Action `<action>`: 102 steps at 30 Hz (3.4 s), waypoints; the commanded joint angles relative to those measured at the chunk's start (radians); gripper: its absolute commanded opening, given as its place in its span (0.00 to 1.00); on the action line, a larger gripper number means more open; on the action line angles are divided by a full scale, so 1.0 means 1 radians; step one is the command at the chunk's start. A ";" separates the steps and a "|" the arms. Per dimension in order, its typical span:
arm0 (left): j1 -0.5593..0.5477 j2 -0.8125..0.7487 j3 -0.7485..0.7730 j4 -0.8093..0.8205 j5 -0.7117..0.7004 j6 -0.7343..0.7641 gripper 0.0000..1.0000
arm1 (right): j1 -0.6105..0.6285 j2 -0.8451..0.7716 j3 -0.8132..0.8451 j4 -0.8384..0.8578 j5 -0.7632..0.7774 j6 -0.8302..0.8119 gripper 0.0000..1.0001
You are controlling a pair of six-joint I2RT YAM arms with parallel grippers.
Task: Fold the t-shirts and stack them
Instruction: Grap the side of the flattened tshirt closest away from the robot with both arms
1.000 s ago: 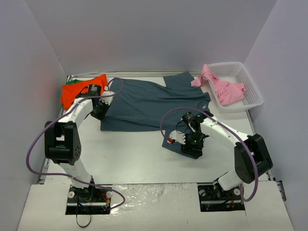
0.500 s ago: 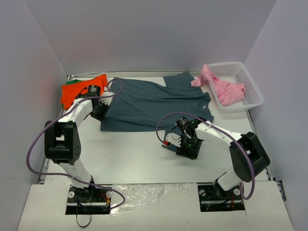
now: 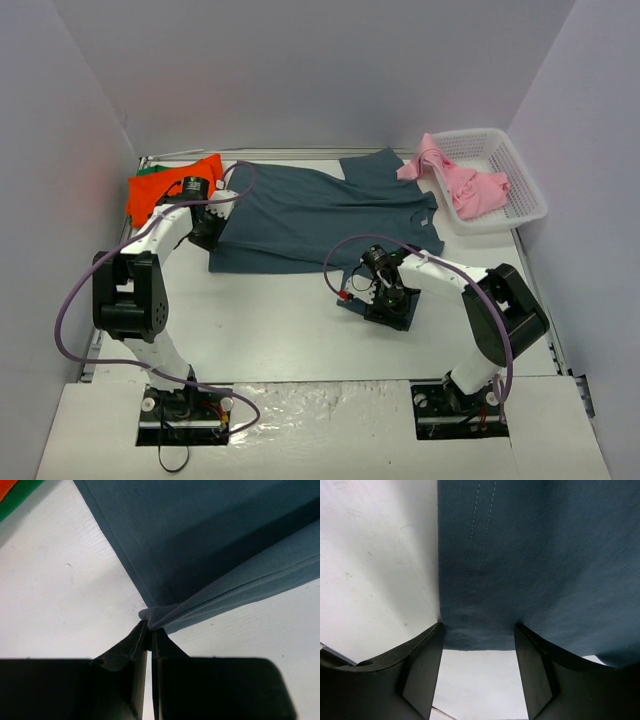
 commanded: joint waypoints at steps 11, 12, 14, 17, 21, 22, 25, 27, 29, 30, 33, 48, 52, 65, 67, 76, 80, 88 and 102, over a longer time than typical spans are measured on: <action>0.008 -0.032 0.017 -0.009 0.001 -0.006 0.02 | 0.009 -0.010 0.050 -0.133 -0.045 0.023 0.54; 0.008 -0.034 0.017 -0.011 0.001 -0.006 0.02 | 0.009 -0.013 0.053 -0.139 -0.047 0.026 0.53; 0.009 -0.039 0.018 -0.012 0.002 -0.006 0.02 | 0.013 -0.034 0.067 -0.159 -0.051 0.028 0.53; 0.008 -0.043 0.015 -0.009 0.005 -0.007 0.02 | 0.019 -0.054 0.090 -0.191 -0.076 0.029 0.53; 0.009 -0.039 0.009 -0.006 0.005 -0.007 0.02 | 0.025 -0.040 0.088 -0.205 -0.067 0.032 0.51; 0.009 -0.042 0.009 -0.006 0.005 -0.007 0.02 | 0.026 -0.033 0.084 -0.207 -0.064 0.032 0.51; 0.009 -0.046 0.007 -0.008 0.007 -0.006 0.02 | 0.029 -0.017 0.079 -0.210 -0.056 0.031 0.50; 0.009 -0.051 0.006 -0.006 0.007 -0.006 0.02 | 0.029 0.002 0.073 -0.210 -0.048 0.028 0.49; 0.008 -0.054 0.000 -0.005 0.009 -0.004 0.02 | 0.031 0.015 0.070 -0.208 -0.045 0.025 0.49; 0.009 -0.054 -0.002 -0.003 0.007 -0.004 0.02 | 0.031 0.021 0.067 -0.207 -0.045 0.022 0.49; 0.009 -0.054 -0.005 0.000 0.009 -0.003 0.02 | 0.031 0.045 0.062 -0.200 -0.041 0.022 0.49; 0.009 -0.051 0.000 0.001 0.016 -0.001 0.02 | 0.046 0.141 0.082 -0.188 -0.031 0.060 0.33; 0.009 -0.054 -0.005 0.003 0.018 0.000 0.02 | 0.049 0.161 0.087 -0.173 -0.018 0.083 0.25; 0.008 -0.069 -0.012 0.003 0.018 0.007 0.02 | 0.094 0.228 0.093 -0.148 -0.004 0.127 0.36; 0.008 -0.069 -0.014 0.006 0.018 0.007 0.02 | 0.103 0.237 0.094 -0.148 -0.001 0.132 0.38; 0.009 -0.074 -0.017 0.012 0.010 0.011 0.02 | 0.128 0.288 0.085 -0.082 0.073 0.196 0.14; 0.009 -0.080 -0.025 0.017 0.012 0.011 0.02 | 0.132 0.302 0.088 -0.073 0.084 0.215 0.00; 0.009 -0.121 -0.014 -0.017 0.025 0.016 0.02 | 0.126 0.213 0.170 -0.226 0.048 0.193 0.00; -0.015 -0.351 -0.109 -0.132 0.064 0.115 0.02 | -0.036 0.056 0.360 -0.507 0.004 0.098 0.00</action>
